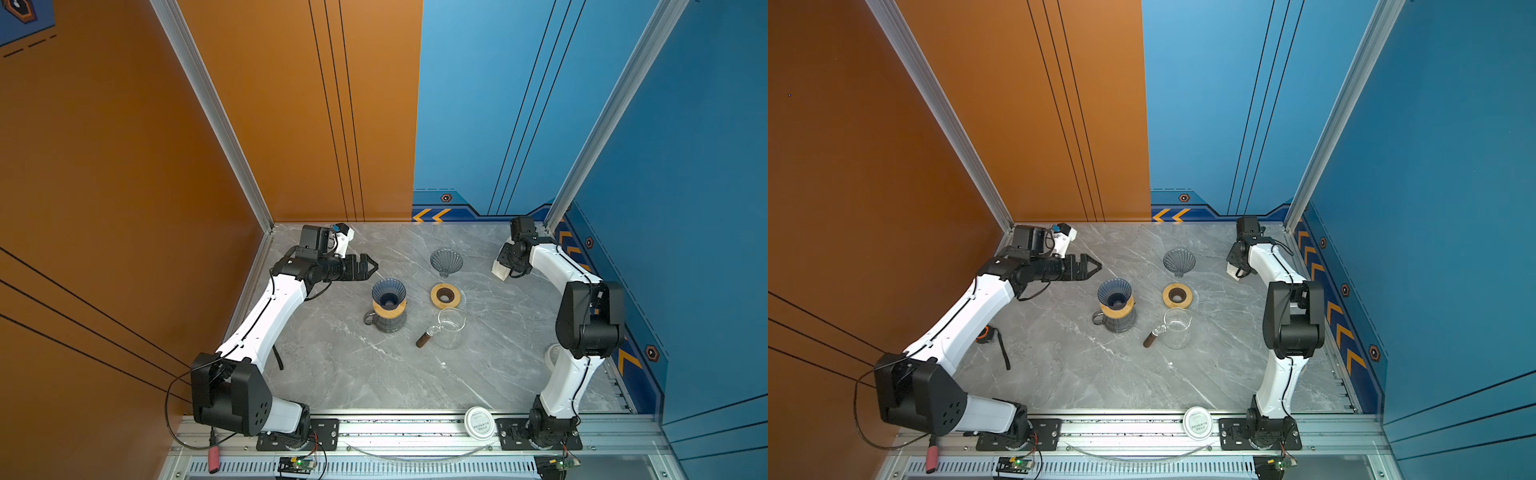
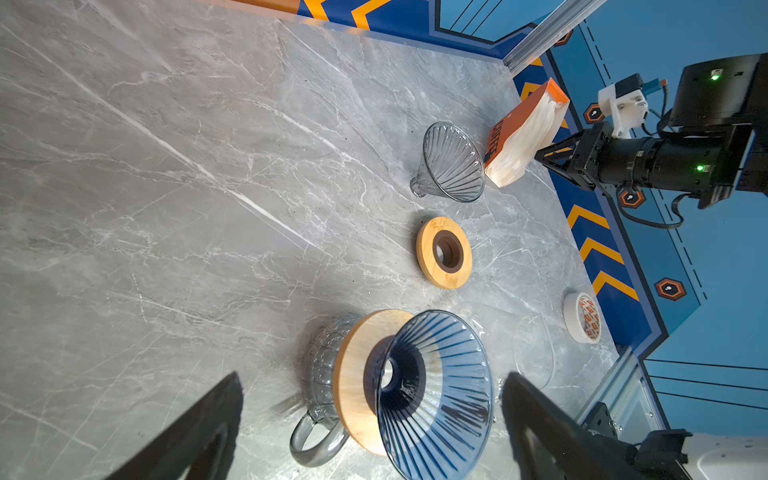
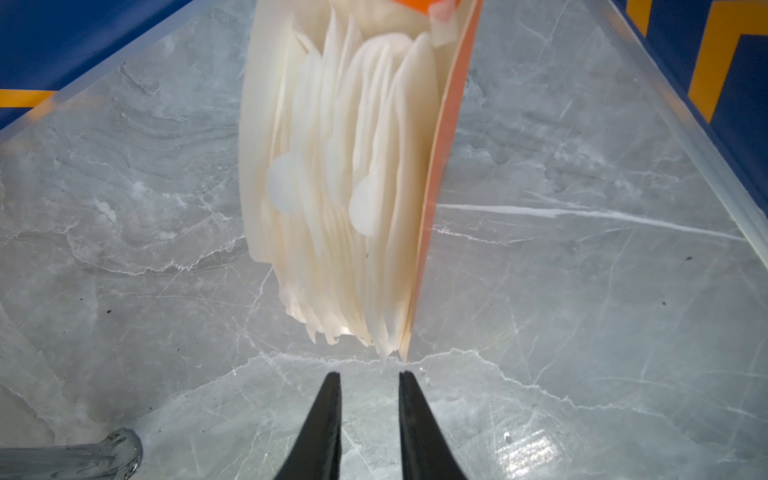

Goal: Place the coffee filter in the dripper

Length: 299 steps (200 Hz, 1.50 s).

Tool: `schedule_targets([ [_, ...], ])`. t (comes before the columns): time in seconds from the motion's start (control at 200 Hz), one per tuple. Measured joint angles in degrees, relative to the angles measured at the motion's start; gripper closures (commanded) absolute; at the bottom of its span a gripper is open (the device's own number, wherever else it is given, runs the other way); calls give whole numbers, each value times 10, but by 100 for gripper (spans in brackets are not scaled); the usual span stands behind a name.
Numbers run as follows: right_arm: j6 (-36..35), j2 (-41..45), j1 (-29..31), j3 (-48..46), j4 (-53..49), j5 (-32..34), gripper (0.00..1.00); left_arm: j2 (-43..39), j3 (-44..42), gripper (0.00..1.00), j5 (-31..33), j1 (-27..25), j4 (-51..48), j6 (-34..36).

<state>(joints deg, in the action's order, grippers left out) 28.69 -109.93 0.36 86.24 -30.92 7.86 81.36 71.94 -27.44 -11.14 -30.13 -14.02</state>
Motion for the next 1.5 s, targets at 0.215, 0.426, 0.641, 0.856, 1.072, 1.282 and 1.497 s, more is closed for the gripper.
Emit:
schedule_targets([
  [0.215,2,-18,-5,0,0,0,77,0,-7,2,0,0,0,0],
  [0.426,3,-45,-7,6,0,0,80,0,-7,2,0,0,0,0],
  [0.641,3,-52,-9,22,0,0,85,0,-7,2,0,0,0,0],
  [0.856,4,-59,-12,24,1,0,92,3,-7,2,0,0,0,0],
  [1.072,2,-61,-12,24,0,-1,100,9,-7,2,0,0,0,0],
  [1.282,-21,-61,-14,24,-3,-1,100,11,-7,2,0,0,0,0],
  [1.497,-70,-61,-24,24,-30,0,100,12,-7,2,0,0,0,0],
])
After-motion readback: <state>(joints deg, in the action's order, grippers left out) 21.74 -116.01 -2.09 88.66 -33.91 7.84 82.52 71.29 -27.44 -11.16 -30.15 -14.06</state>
